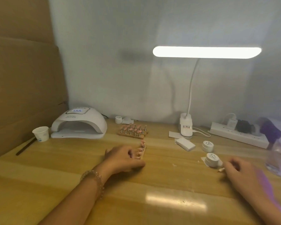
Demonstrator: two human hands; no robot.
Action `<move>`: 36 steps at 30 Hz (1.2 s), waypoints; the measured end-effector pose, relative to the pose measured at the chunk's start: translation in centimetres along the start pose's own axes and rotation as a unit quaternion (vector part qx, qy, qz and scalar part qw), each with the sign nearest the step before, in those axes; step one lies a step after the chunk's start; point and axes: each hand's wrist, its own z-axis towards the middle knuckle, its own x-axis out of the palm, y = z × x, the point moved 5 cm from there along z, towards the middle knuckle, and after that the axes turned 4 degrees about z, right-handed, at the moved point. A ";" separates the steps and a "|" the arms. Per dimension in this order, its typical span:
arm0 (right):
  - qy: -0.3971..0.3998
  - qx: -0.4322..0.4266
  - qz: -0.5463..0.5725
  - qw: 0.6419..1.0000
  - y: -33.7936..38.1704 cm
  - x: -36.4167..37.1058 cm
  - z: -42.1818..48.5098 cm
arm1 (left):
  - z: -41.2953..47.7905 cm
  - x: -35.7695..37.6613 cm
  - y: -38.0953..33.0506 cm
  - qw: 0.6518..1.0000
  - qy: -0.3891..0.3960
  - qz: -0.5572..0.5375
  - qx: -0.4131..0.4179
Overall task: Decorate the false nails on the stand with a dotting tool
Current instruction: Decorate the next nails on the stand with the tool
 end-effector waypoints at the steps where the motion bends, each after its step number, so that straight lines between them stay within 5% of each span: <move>1: -0.004 -0.003 0.013 1.000 0.2 -0.4 -0.3 | -0.7 0.5 -1.3 0.999 0.036 -0.002 0.023; 5: -0.049 -0.038 0.099 0.993 1.1 -1.9 -1.6 | -3.0 2.4 -5.3 0.953 0.247 -0.125 0.127; 7: -0.069 -0.046 0.144 0.986 1.4 -2.2 -1.9 | -2.7 2.1 -5.1 0.955 0.211 -0.150 0.145; 11: -0.084 -0.007 0.243 0.966 0.5 -1.9 -1.8 | -1.6 0.7 -2.8 0.991 0.009 -0.069 0.111; 16: -0.099 -0.010 0.255 0.962 0.2 -1.9 -1.7 | -1.0 -0.4 -1.4 0.989 -0.074 -0.090 0.089; 19: -0.136 -0.041 0.223 0.964 0.7 -2.0 -2.0 | -0.4 -0.1 -0.9 0.998 -0.028 -0.039 0.050; 24: -0.183 -0.064 0.277 0.941 1.7 -2.0 -2.4 | -1.2 0.8 -3.5 0.991 -0.002 -0.079 0.108; 32: -0.084 -0.204 0.081 0.972 3.8 -0.5 -2.0 | -2.5 2.9 -7.3 0.980 0.034 -0.067 0.186; 36: -0.013 -0.201 -0.003 0.980 3.7 1.0 -1.2 | -2.5 3.2 -7.8 0.975 0.056 -0.075 0.200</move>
